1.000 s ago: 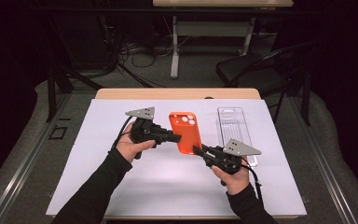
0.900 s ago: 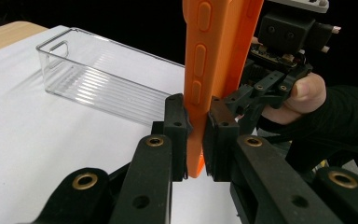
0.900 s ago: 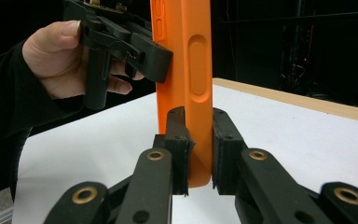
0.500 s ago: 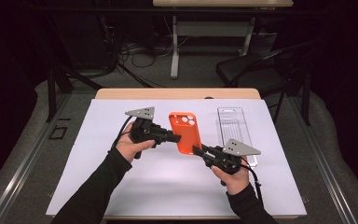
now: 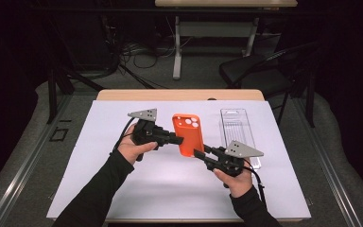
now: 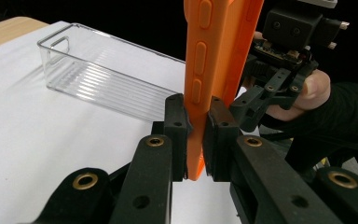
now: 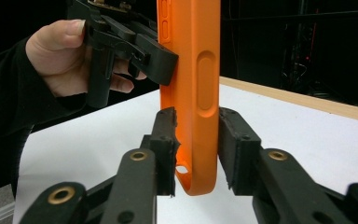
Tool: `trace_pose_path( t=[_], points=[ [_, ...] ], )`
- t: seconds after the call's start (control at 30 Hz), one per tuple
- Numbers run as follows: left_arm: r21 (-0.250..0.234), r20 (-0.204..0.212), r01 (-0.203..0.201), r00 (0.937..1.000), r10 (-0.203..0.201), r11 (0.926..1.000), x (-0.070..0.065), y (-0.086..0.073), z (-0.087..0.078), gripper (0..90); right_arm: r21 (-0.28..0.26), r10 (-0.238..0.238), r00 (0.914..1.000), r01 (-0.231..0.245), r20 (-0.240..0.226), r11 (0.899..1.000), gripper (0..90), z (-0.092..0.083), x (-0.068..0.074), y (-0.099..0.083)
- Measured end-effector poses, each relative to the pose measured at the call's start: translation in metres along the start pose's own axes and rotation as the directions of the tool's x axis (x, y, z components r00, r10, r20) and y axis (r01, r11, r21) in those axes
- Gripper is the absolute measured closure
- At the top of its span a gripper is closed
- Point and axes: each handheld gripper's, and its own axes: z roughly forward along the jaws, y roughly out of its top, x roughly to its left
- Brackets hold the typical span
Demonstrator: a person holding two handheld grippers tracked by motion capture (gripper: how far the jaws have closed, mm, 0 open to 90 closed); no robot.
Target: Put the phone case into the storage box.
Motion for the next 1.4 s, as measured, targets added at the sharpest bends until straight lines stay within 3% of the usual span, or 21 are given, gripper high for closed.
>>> trace_pose_path(
  t=[0.3, 0.43, 0.7, 0.9, 1.4],
  points=[
    [0.007, -0.021, 0.013, 0.9997, -0.012, 0.9999, -0.0005, -0.0002, -0.0001, 81.6, -0.009, 0.002, 0.9993, -0.002, 0.038, 1.0, 56.2, -0.0017, -0.0021, 0.0013],
    [-0.002, -0.041, 0.039, 0.9984, -0.039, 0.9993, -0.0007, -0.0016, -0.0012, 81.6, -0.017, -0.009, 0.9984, 0.01, 0.055, 1.0, 54.5, -0.0026, -0.0027, 0.0021],
    [0.0, -0.097, 0.085, 0.9917, -0.084, 0.9964, 0.0025, -0.0047, -0.0055, 81.6, -0.003, -0.034, 0.9958, 0.034, 0.084, 0.999, 53.3, -0.0031, -0.0018, 0.0031],
    [-0.001, -0.13, 0.105, 0.986, -0.104, 0.9944, 0.0005, -0.0044, -0.0076, 81.6, 0.012, -0.081, 0.9911, 0.08, 0.105, 0.997, 52.3, -0.0029, -0.0006, 0.0045],
    [0.01, -0.185, 0.115, 0.9765, -0.111, 0.9934, -0.0052, -0.0026, -0.0081, 81.6, 0.051, -0.147, 0.9804, 0.142, 0.131, 0.989, 47.6, -0.0003, 0.0047, 0.0074]
  ],
)
